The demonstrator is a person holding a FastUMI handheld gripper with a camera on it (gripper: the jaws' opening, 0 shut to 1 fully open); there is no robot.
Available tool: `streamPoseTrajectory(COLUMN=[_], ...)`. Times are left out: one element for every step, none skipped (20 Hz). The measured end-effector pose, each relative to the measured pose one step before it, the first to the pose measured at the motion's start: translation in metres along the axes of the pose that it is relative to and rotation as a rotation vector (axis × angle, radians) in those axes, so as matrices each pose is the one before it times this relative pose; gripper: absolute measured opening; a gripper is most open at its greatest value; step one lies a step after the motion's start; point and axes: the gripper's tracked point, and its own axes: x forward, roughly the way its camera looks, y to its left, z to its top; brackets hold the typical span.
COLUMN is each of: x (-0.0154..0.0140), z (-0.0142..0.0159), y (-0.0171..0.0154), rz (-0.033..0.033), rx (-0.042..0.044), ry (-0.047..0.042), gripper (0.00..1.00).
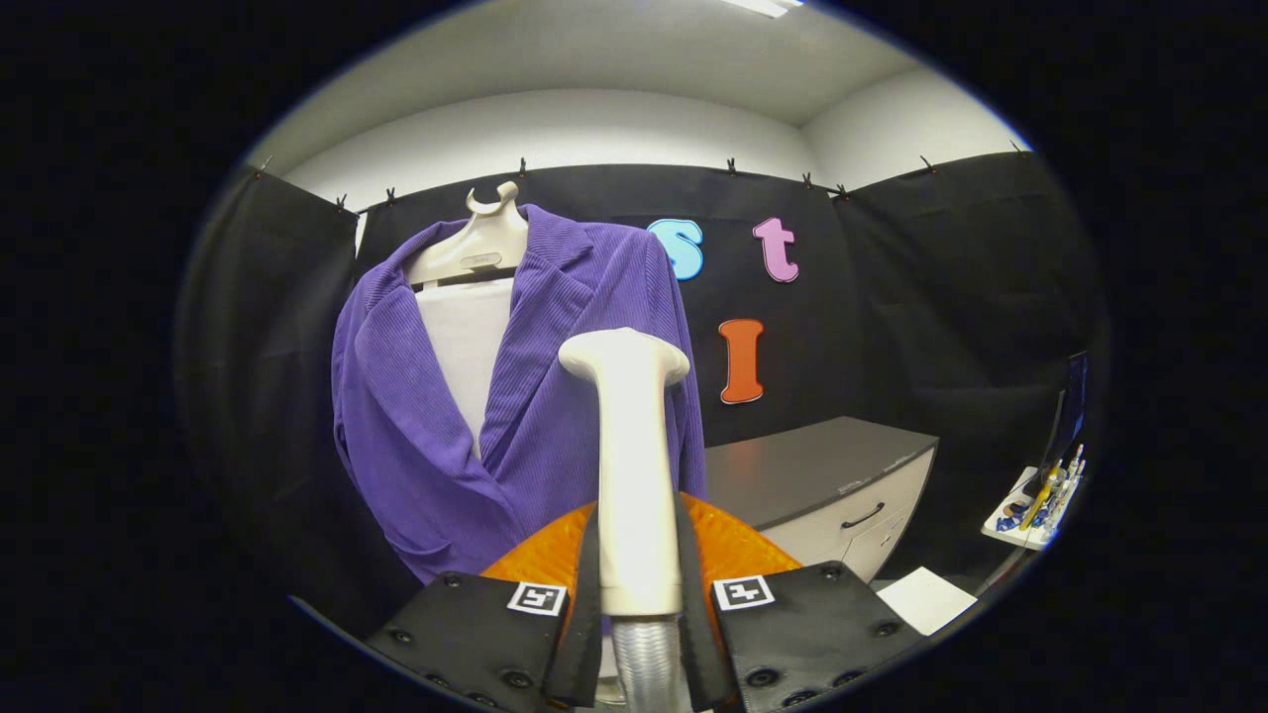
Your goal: Iron the clothes twice with a garment steamer, once on the left side and once on the right side.
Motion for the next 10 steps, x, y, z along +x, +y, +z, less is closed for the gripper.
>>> streamPoseTrajectory(x=[-0.00095, 0.00088, -0.00083, -0.00128, -0.00061, -0.00025, -0.00122, -0.00089, -0.00087, -0.00126], z=[-0.00542, -0.00507, -0.00563, -0.00663, -0.00622, -0.00696, -0.00808, -0.00781, -0.00957, -0.00954], y=[-0.00058, 0.00031, -0.00069, -0.00104, -0.00042, -0.00025, -0.00070, -0.00020, -0.00147, -0.00194], rz=[0.00124, -0.00073, -0.00326, -0.00365, -0.00161, 0.00091, 0.00118, 0.00021, -0.00202, -0.00404], rx=[0.00356, -0.00231, -0.00721, -0.00904, -0.00561, -0.00152, 0.00197, 0.00320, 0.00202, 0.00394], ry=[0.00492, 0.00587, 0.00772, 0.00948, 0.00900, 0.01140, 0.01256, 0.01352, 0.01651, 0.01633], gripper=[0.41, 0.41, 0.41, 0.41, 0.41, 0.41, 0.41, 0.41, 0.41, 0.41])
